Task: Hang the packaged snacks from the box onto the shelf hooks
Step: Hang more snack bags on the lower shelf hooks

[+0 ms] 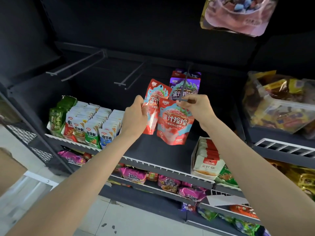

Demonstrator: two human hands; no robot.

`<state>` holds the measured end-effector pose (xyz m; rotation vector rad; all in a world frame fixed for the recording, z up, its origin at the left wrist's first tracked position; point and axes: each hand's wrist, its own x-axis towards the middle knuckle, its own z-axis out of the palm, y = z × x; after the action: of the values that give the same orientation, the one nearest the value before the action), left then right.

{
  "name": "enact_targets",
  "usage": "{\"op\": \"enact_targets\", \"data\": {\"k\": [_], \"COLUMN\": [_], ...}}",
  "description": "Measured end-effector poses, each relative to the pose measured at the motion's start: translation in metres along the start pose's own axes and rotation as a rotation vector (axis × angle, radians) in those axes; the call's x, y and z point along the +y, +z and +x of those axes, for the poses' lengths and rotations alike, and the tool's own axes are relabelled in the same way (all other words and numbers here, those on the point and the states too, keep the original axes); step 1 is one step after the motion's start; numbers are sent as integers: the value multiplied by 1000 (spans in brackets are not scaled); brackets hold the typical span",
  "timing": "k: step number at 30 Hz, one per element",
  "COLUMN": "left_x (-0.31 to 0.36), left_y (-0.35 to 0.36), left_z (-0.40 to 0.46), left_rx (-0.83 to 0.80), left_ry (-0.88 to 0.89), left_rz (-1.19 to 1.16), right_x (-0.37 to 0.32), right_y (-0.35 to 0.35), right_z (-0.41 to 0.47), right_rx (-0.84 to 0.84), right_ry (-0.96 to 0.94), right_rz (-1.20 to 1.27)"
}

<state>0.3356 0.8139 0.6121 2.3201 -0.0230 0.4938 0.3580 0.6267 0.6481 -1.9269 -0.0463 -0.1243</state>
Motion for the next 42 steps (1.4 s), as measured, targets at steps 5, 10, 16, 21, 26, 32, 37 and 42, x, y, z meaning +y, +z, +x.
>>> {"op": "enact_targets", "data": {"k": [5,10,16,21,26,32,37,42], "left_x": [0,0,-2,-5,-13,-11,5,26], "left_y": [-3,-2,-1,0,-1,7,22,25], "left_z": [0,1,7,7,2,-8,-12,-2], "left_rx": [12,-2,3,-40,-172,-423,-390,-217], "left_ry": [-1,-8,-2,-21,-90,-155,-264,-67], "left_rz": [-9,6,22,-27,-137,-327,-595,-538], "right_x": [0,2,5,10,25,37,43,41], "right_y": [-4,1,3,7,10,11,1,-4], "right_z": [11,24,61,79,37,-8,-23,-30], "right_rx": [0,159,293,362,499,46,3,-5], "right_ry": [-34,-159,-145,-104,-137,104,32,-35], "right_rz": [-91,-321,-385,-398,-337,179,152,109]}}
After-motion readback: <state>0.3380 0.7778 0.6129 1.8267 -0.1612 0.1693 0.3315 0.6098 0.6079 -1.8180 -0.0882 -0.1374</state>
